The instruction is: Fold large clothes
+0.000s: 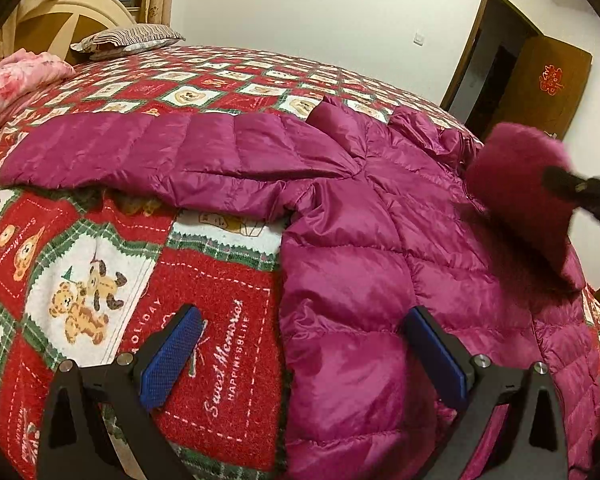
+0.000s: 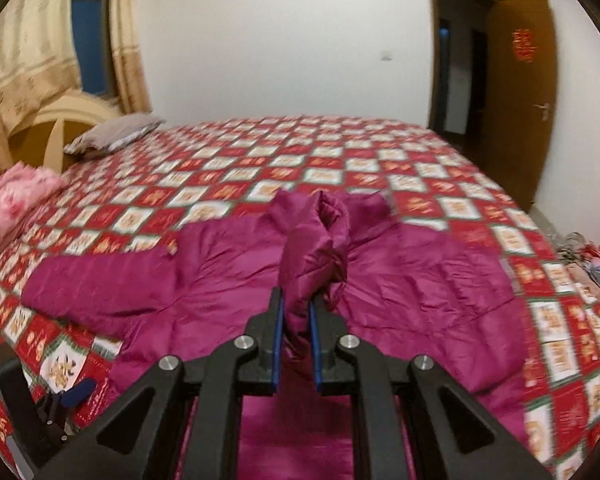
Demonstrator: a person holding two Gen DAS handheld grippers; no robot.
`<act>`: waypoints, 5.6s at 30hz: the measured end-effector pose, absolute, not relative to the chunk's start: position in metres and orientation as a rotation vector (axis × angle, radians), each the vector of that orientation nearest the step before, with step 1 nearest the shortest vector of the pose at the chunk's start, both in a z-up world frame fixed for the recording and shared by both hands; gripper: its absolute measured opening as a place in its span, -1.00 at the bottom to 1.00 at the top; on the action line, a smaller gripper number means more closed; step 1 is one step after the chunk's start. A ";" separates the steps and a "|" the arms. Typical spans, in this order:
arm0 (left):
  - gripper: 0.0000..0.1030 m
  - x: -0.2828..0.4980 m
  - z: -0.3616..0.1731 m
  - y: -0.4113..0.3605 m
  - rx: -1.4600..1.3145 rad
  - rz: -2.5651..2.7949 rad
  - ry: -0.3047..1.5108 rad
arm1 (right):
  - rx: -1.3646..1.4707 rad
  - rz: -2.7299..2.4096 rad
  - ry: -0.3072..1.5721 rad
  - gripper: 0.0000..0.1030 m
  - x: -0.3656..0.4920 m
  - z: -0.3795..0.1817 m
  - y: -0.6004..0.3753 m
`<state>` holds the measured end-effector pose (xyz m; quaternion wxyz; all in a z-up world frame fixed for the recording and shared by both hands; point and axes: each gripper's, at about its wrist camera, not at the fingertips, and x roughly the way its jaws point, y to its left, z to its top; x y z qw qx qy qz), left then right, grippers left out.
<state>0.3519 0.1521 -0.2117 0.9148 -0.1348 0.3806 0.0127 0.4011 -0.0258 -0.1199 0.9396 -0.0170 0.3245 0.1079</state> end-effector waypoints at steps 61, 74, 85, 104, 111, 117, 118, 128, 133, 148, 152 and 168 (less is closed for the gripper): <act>0.98 0.377 -0.202 0.375 -0.888 0.785 0.606 | -0.018 -0.086 0.808 0.42 0.456 -0.198 -0.207; -0.90 0.397 -0.208 0.384 -0.811 0.642 0.600 | -0.015 -0.086 0.808 0.46 0.456 -0.200 -0.206; -0.93 0.416 -0.076 0.239 -0.355 0.310 0.347 | 0.013 -0.079 0.802 0.48 0.455 -0.201 -0.209; -0.87 0.458 -0.148 -0.056 0.063 -0.361 0.620 | 0.062 -0.066 0.794 0.53 0.455 -0.202 -0.214; -0.23 0.450 -0.184 -0.051 -0.017 -0.461 0.848 | 0.077 -0.065 0.794 0.56 0.456 -0.202 -0.215; 0.19 0.403 -0.166 -0.031 0.031 -0.415 0.829 | 0.075 -0.065 0.796 0.57 0.456 -0.203 -0.215; 0.19 0.397 -0.164 -0.025 0.034 -0.420 0.827 | 0.074 -0.065 0.796 0.57 0.456 -0.203 -0.215; 0.20 0.444 -0.133 0.101 -0.191 0.007 0.703 | 0.081 0.048 0.679 0.45 0.423 -0.149 -0.192; 0.20 0.489 -0.176 0.117 -0.193 0.162 0.813 | 0.002 0.269 0.576 0.54 0.408 -0.100 -0.115; 0.41 0.483 -0.210 0.126 -0.272 0.164 0.815 | -0.222 -0.034 0.735 0.73 0.462 -0.170 -0.146; 0.42 0.485 -0.212 0.124 -0.255 0.172 0.820 | -0.146 -0.250 0.822 0.60 0.456 -0.177 -0.222; 0.58 0.485 -0.214 0.128 -0.288 0.135 0.808 | 0.016 0.102 0.873 -0.37 0.500 -0.198 -0.145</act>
